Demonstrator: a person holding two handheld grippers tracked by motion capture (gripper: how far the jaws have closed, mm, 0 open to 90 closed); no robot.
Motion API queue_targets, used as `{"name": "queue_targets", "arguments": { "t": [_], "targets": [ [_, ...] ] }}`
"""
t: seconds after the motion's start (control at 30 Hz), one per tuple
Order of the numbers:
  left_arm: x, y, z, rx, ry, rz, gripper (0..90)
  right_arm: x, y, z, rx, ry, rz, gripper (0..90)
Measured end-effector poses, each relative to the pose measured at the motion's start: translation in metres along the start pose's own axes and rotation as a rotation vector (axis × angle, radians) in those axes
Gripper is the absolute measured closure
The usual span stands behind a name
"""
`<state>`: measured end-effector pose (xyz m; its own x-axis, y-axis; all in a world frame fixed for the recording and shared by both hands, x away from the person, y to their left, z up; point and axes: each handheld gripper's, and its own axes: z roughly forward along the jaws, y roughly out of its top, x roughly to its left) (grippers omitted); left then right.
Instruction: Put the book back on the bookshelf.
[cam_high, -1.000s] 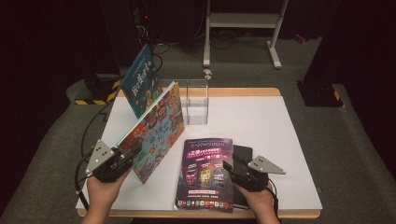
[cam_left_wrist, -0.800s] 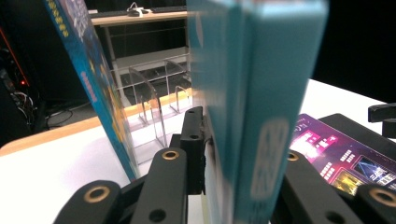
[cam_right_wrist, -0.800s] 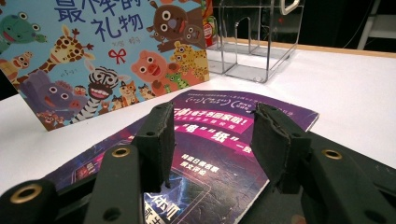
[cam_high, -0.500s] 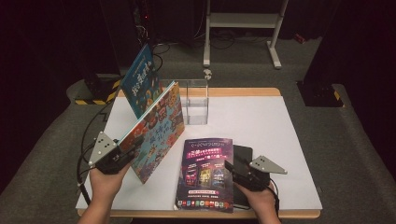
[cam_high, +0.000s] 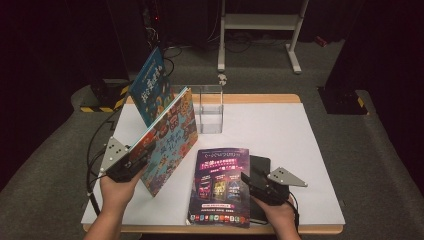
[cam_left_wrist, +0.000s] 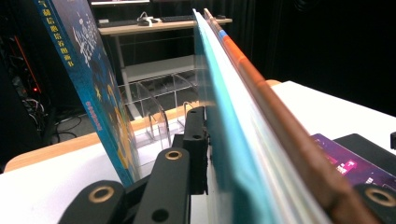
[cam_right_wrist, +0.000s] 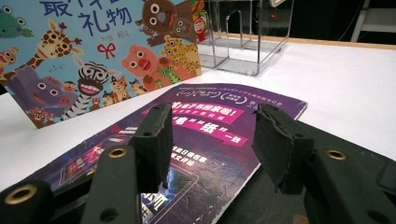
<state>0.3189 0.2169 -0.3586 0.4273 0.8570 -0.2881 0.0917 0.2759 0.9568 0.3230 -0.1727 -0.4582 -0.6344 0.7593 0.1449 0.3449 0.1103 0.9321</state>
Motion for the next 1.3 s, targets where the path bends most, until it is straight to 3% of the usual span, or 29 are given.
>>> {"name": "queue_targets", "arguments": {
  "t": [0.4,0.73,1.1,1.3],
  "targets": [
    [0.004,0.003,0.001,-0.014,0.026,-0.076,80.3,0.001,0.000,0.000,0.000,0.000,0.003,47.2],
    [0.004,0.005,0.004,-0.009,0.010,-0.049,80.9,0.000,0.000,-0.001,-0.007,0.001,0.009,47.6],
    [-0.002,0.039,0.040,0.084,-0.004,-0.012,81.2,0.000,0.002,-0.003,-0.022,0.000,0.009,48.2],
    [0.006,0.057,0.031,0.027,0.021,-0.054,81.3,-0.001,0.003,-0.005,-0.029,-0.002,0.009,48.6]
  ]
}}
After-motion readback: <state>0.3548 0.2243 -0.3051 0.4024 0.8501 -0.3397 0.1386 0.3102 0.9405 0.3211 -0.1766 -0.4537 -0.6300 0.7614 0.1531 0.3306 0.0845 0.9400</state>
